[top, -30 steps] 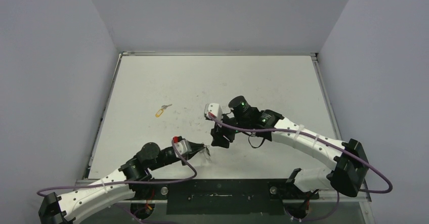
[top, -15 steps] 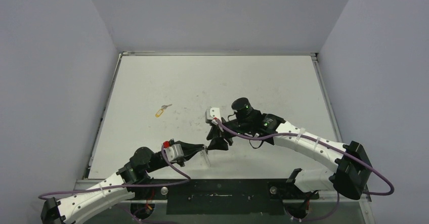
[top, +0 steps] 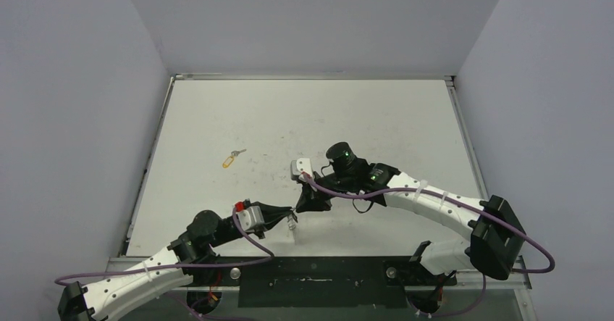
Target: Put the keys on the keyring
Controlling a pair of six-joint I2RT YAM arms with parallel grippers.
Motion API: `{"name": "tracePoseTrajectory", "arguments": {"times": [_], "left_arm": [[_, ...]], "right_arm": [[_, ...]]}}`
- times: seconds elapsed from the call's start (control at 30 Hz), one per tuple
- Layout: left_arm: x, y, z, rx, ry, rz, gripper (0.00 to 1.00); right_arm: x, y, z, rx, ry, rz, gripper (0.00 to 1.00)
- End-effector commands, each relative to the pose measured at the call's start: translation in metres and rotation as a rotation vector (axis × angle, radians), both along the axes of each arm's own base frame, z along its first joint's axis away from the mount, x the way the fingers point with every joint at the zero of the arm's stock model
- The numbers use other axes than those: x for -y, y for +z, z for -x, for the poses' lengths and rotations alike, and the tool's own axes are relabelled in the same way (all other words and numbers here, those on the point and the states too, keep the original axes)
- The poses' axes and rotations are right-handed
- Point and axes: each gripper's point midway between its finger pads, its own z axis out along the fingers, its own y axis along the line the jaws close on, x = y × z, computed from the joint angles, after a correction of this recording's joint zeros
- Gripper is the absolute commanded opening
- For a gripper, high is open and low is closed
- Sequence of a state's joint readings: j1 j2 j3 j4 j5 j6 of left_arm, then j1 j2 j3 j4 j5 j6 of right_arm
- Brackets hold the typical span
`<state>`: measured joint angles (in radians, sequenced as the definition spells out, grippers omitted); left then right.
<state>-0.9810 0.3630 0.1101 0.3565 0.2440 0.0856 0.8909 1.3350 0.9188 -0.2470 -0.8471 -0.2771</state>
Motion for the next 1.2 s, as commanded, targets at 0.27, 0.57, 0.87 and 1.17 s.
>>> {"name": "tracePoseTrajectory", "arguments": {"times": [0.27,0.57,0.87,1.17], "left_arm": [[0.001,0.032,0.003,0.054,-0.016,0.126,0.0],[0.002,0.034,0.003,0.055,-0.017,0.138,0.0],[0.002,0.032,0.004,0.044,-0.022,0.137,0.0],[0.0,0.031,0.005,0.042,-0.019,0.133,0.0]], "right_arm": [[-0.009,-0.003,0.003,0.014,0.024,-0.058,0.0],[-0.023,-0.006,0.008,0.018,0.01,-0.135,0.0],[-0.029,0.001,-0.004,0.059,-0.076,-0.244,0.14],[-0.007,0.007,-0.008,0.137,-0.128,-0.216,0.53]]}}
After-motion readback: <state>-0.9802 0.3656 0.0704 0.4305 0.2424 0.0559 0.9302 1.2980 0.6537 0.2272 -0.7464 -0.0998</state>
